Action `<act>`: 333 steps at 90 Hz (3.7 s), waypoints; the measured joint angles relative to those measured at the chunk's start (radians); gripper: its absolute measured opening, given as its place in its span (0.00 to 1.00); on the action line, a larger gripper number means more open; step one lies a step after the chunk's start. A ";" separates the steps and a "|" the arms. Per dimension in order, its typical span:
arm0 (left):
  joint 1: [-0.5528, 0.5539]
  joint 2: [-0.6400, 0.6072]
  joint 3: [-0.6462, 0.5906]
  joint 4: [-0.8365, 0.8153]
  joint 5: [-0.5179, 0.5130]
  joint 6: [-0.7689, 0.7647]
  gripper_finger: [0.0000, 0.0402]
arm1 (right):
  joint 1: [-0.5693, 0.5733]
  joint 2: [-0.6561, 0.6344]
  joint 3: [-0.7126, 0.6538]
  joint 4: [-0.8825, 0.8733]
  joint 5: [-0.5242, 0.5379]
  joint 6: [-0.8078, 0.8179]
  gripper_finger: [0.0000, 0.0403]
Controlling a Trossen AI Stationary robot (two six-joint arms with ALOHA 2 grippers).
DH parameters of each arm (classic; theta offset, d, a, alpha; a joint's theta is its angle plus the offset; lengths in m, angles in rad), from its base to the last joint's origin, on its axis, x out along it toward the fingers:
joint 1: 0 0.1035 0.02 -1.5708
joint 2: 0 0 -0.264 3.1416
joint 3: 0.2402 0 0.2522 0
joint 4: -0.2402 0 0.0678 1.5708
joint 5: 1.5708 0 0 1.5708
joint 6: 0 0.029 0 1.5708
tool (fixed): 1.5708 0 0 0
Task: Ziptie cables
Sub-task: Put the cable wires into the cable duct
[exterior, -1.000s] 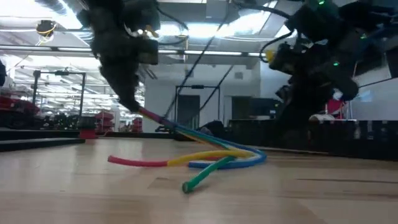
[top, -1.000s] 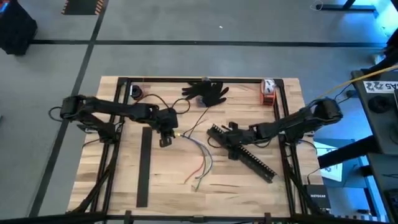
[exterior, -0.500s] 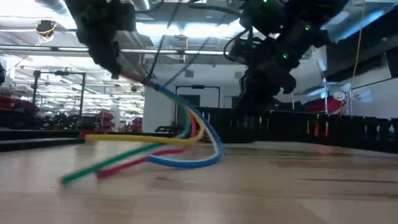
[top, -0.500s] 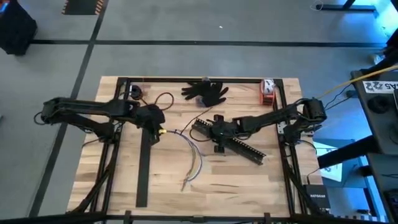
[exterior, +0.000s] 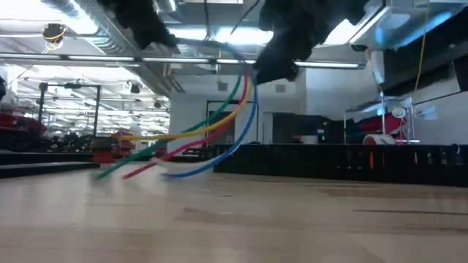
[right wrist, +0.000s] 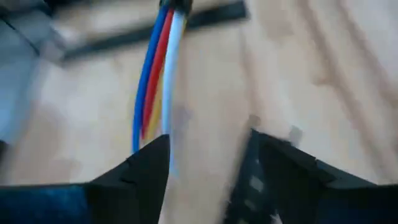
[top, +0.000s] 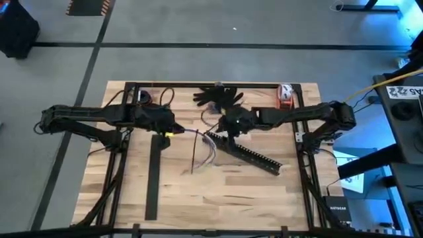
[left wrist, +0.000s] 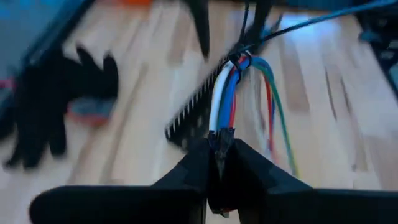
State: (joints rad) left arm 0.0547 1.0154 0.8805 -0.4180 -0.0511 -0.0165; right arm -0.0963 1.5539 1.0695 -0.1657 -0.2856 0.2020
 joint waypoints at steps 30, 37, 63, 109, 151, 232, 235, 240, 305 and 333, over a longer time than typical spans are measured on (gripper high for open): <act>0.040 -0.006 0.000 0.065 -0.013 0.068 0.09 | 0.003 0.008 -0.020 0.198 -0.180 0.163 0.58; 0.046 -0.018 0.000 0.055 -0.015 0.077 0.09 | 0.001 -0.006 -0.021 0.095 -0.201 0.168 0.58; 0.047 -0.060 0.000 0.068 -0.017 0.110 0.09 | -0.017 -0.046 -0.021 -0.081 -0.145 0.155 0.58; 0.127 -0.059 0.000 0.164 -0.038 0.099 0.10 | -0.009 0.052 -0.020 0.280 -0.205 0.213 0.56; 0.211 -0.059 0.000 0.199 -0.039 0.143 0.10 | 0.016 0.043 -0.007 0.166 -0.360 0.262 0.04; 0.173 0.448 -0.005 0.359 0.175 0.312 0.10 | 0.162 -0.119 -0.009 -0.871 0.050 0.291 0.00; 0.168 0.470 -0.004 0.371 0.194 0.312 0.10 | 0.177 -0.119 -0.027 -0.863 0.045 0.309 0.00; 0.160 0.507 -0.004 0.399 0.214 0.311 0.10 | 0.198 -0.119 -0.047 -0.861 0.037 0.344 0.00; 0.166 0.644 0.044 0.677 0.263 0.312 0.10 | 0.241 -0.126 0.058 -1.130 -0.068 0.551 0.00; 0.146 0.744 0.046 0.790 0.266 0.297 0.10 | 0.246 -0.104 -0.103 -1.074 -0.125 0.558 0.00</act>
State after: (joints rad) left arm 0.2012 1.7592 0.9264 0.3723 0.2149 0.2803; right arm 0.1501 1.4498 0.9666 -1.2393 -0.4106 0.7601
